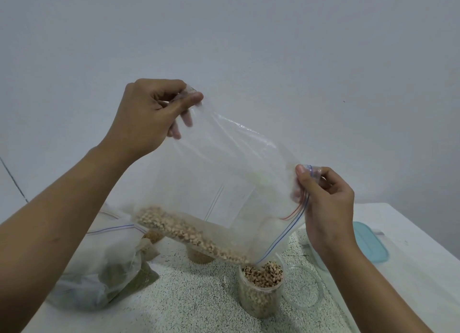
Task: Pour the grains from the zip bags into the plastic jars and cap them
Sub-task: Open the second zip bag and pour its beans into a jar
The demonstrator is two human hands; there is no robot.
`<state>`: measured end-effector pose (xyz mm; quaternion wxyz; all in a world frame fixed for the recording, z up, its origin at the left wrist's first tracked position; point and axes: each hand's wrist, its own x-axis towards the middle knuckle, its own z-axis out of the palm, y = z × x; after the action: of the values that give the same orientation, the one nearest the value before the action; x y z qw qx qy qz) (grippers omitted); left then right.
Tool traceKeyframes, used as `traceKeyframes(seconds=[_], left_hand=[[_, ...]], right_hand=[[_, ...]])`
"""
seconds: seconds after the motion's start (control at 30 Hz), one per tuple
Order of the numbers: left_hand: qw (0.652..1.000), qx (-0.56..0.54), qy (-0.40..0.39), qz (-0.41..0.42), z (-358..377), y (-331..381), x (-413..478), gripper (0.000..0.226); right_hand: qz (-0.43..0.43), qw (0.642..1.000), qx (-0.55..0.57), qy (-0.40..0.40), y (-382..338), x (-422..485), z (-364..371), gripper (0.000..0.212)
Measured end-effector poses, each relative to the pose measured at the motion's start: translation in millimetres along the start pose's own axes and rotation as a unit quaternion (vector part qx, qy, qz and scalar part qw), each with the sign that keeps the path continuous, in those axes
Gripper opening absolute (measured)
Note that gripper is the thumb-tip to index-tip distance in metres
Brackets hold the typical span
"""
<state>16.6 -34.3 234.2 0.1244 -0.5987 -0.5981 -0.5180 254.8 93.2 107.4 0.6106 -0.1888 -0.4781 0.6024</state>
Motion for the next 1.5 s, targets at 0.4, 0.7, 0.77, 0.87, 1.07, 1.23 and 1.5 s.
traceKeyframes(seconds=[0.4,0.7,0.77,0.87,1.07,1.23,1.5], left_hand=[[1.000,0.013,-0.012,0.006,-5,3,6,0.024],[1.000,0.014,-0.015,0.010,1,3,9,0.024],[1.000,0.012,-0.014,0.009,1,3,9,0.024],[1.000,0.008,-0.016,0.006,3,3,9,0.023],[0.998,0.033,-0.013,0.043,8,0,-1,0.027],[0.988,0.100,-0.021,0.116,6,-6,-10,0.031],[0.972,0.163,-0.019,0.169,4,-13,-16,0.035]], right_hand=[[0.013,1.000,0.018,-0.004,0,-2,6,0.023],[0.013,1.000,0.017,0.006,-1,0,4,0.022],[0.016,1.000,0.013,0.005,-1,0,4,0.020],[0.020,1.000,0.005,0.006,0,0,3,0.017],[0.029,0.999,-0.016,0.017,5,-1,-2,0.014],[0.029,0.999,-0.015,0.011,6,-3,-4,0.017],[0.036,0.999,-0.008,0.013,8,-6,-4,0.016]])
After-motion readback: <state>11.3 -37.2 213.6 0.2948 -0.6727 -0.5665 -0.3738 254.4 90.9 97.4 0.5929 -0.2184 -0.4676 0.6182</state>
